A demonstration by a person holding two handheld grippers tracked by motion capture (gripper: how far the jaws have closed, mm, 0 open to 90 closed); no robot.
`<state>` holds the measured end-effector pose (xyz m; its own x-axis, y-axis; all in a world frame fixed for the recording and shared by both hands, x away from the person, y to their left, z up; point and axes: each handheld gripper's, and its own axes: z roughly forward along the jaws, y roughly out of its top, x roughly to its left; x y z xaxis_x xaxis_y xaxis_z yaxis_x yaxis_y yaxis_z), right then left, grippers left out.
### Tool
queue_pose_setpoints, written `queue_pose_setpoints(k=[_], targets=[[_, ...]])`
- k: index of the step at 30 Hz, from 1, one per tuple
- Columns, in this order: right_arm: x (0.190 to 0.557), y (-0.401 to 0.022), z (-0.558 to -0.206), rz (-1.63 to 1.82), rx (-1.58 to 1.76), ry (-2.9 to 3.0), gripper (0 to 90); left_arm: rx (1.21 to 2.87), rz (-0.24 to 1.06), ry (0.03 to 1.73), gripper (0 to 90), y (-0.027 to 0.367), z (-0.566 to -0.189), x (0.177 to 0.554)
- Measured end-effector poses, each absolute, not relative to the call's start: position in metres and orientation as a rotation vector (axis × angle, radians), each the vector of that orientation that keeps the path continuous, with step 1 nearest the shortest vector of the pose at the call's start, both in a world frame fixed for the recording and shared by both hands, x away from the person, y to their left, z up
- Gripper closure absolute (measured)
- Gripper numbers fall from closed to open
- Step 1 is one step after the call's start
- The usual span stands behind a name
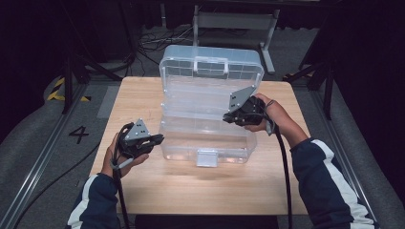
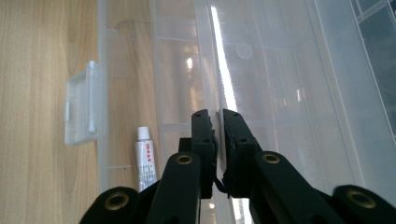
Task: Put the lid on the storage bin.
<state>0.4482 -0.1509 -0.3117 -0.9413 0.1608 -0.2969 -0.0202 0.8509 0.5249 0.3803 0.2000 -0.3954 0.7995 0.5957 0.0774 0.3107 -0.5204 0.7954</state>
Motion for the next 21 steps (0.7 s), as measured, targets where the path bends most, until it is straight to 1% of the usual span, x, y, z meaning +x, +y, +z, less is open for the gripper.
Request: queue_pose_setpoints(k=[2,9,13,19,21], targets=[[0.448,-0.152,-0.312,0.776,0.110,2.694,84.8,2.144,0.444,0.670,89.7,0.201,-0.395,0.382],[0.446,-0.151,-0.313,0.762,0.106,2.689,84.8,2.079,0.493,0.726,89.9,0.215,-0.387,0.398],[0.445,-0.150,-0.313,0.759,0.105,2.683,84.6,2.034,0.508,0.751,90.0,0.220,-0.380,0.414],[0.444,-0.151,-0.313,0.762,0.116,2.681,84.4,2.013,0.525,0.758,90.0,0.218,-0.367,0.437],[0.444,-0.151,-0.313,0.764,0.109,2.678,84.4,2.012,0.529,0.759,90.0,0.217,-0.366,0.440]])
